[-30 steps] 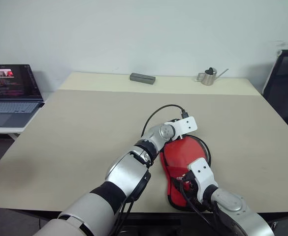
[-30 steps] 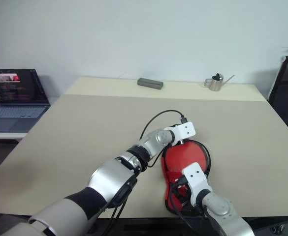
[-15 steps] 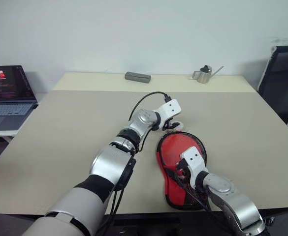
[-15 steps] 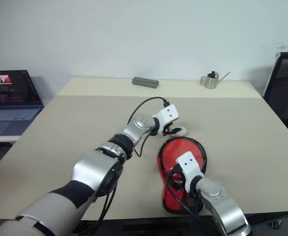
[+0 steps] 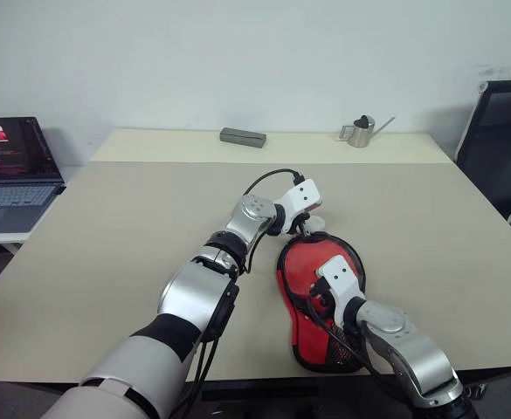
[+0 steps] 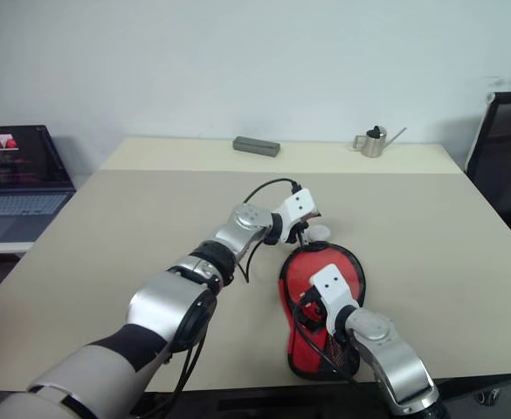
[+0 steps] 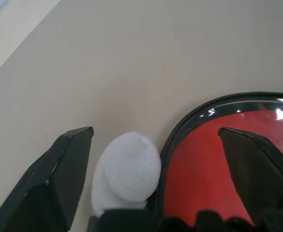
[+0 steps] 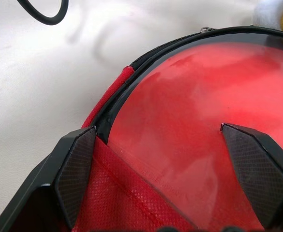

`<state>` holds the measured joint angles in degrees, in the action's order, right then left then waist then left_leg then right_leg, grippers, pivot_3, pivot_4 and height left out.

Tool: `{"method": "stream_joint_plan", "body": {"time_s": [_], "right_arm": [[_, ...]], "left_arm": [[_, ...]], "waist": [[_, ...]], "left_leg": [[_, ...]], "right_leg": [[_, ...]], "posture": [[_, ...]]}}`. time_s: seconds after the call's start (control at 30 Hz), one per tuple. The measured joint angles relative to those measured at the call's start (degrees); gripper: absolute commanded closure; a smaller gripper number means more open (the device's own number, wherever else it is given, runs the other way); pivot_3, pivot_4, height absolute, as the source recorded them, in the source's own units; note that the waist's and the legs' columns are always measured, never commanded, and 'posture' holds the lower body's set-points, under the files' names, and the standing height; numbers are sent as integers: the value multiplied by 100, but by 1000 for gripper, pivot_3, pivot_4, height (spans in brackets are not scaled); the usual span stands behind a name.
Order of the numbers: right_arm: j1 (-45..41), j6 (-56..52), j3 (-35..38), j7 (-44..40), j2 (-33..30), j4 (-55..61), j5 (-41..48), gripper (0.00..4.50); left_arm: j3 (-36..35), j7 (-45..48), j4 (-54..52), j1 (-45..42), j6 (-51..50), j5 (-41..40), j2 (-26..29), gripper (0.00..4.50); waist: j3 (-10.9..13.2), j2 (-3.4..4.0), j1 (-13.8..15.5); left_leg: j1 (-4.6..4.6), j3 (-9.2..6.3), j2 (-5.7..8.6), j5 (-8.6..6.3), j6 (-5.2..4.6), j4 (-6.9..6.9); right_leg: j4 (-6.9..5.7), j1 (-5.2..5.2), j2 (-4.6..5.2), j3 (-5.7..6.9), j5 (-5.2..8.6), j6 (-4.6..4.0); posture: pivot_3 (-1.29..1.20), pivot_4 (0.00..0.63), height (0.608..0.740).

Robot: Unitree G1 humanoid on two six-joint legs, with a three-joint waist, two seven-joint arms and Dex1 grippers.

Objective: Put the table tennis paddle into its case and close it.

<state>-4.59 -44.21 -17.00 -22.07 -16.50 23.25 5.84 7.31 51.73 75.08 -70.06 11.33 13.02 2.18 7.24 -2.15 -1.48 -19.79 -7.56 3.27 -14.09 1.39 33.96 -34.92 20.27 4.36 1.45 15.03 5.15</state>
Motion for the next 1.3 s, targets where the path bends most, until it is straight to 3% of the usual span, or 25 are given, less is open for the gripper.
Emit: {"method": "stream_joint_plan", "body": {"time_s": [0.13, 0.4, 0.53, 0.67, 0.83, 1.07, 1.3], "right_arm": [[-50, 20, 7, -46, 33, -61, 6, 0], [57, 122, 282, -493, -151, 61, 389, 0], [220, 109, 492, -918, -456, 307, 795, 0], [361, -27, 822, -1288, -673, 460, 1344, 0], [171, -53, 1257, -1682, -1066, 596, 1857, 0], [-614, -415, 2123, -2282, -1926, 420, 2746, 0], [-1085, -255, 2739, -2500, -2638, -569, 2790, 0]], "left_arm": [[-123, 280, -248, -9, 137, -266, 211, 33], [-378, 397, -1102, 96, 106, -631, 1352, 33], [-541, 973, -2156, 811, -444, -1009, 1943, 33], [-547, 1797, -3829, 2063, -1579, -1690, 2359, 33], [-542, 2165, -5916, 3229, -2826, -2402, 2783, 33], [-160, 1764, -7543, 3932, -3743, -2816, 2606, 33], [706, 1147, -7741, 4062, -3697, -2504, 2074, 33]], "waist": [[2, 4, -18], [14, 16, -18], [18, 25, -12], [32, 29, -5], [48, 43, 22], [60, 41, 173], [65, 32, 250]], "left_leg": [[1, -1, -3, 0, 0, 0], [-11, -2, 3, -1, 0, -3], [-12, -3, 7, -11, -3, -8], [-21, -4, 9, -15, -3, -7], [-27, -1, 10, -15, -3, -6], [-32, 4, 18, -14, -4, 1], [-44, 15, 19, -13, -6, 0]], "right_leg": [[0, 2, 3, -5, 0, 0], [1, 19, -4, -15, 0, -2], [4, 22, -5, -30, 5, -14], [5, 27, 8, -44, 9, -34], [6, 58, 25, -48, 6, -75], [10, 52, 29, -50, 8, -79], [28, 19, 26, -48, 2, -134]], "posture": [[0, 150, 740], [0, 150, 740], [0, 150, 740], [0, 150, 740], [0, 150, 740], [0, 150, 740], [0, 150, 740]]}}
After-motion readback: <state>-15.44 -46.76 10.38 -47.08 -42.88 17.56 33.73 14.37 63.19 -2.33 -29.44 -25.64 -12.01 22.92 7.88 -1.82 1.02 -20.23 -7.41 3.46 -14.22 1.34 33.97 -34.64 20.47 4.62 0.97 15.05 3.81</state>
